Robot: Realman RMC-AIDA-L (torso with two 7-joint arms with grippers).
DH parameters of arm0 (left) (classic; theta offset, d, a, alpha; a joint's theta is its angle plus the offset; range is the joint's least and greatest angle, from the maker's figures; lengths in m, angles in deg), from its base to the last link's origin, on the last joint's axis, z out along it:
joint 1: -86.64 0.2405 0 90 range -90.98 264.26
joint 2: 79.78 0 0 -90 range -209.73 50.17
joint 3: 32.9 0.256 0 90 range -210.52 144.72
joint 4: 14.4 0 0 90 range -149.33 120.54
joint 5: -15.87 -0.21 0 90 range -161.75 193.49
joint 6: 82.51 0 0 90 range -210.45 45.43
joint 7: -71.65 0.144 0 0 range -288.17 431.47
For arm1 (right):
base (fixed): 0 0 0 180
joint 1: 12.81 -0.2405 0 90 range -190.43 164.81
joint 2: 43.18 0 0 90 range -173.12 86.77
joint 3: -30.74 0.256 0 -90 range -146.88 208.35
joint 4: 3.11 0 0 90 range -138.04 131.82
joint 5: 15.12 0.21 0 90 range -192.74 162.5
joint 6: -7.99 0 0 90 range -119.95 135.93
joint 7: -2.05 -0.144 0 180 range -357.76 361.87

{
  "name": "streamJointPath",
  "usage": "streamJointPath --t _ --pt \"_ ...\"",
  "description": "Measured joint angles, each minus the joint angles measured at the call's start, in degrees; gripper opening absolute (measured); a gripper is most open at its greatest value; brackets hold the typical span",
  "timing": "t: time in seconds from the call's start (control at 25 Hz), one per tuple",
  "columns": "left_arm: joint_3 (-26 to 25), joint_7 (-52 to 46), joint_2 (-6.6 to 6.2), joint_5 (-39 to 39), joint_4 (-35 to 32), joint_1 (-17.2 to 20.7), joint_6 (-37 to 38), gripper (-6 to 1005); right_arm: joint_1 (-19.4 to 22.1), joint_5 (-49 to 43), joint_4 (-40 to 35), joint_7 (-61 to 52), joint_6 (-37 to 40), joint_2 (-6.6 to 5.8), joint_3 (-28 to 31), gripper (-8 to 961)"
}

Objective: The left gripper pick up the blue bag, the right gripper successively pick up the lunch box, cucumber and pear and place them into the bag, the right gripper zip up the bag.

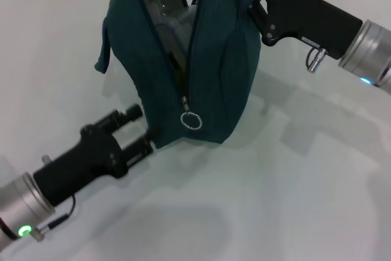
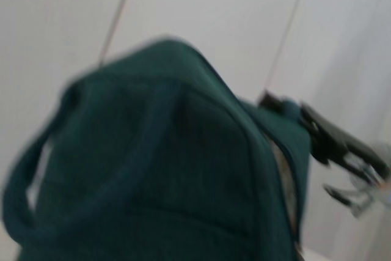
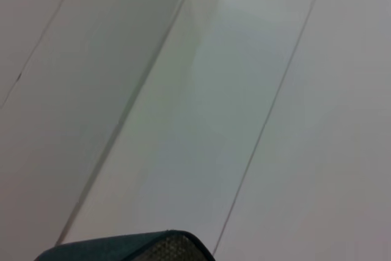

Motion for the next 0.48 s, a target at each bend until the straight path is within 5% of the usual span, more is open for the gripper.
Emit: streamJointPath --t 0.48 --pt "-0.47 0.15 2.31 -3.22 -0.22 -1.81 -9.15 589 -1.3 0.0 -2.1 0.71 -2.75 0.01 -0.28 122"
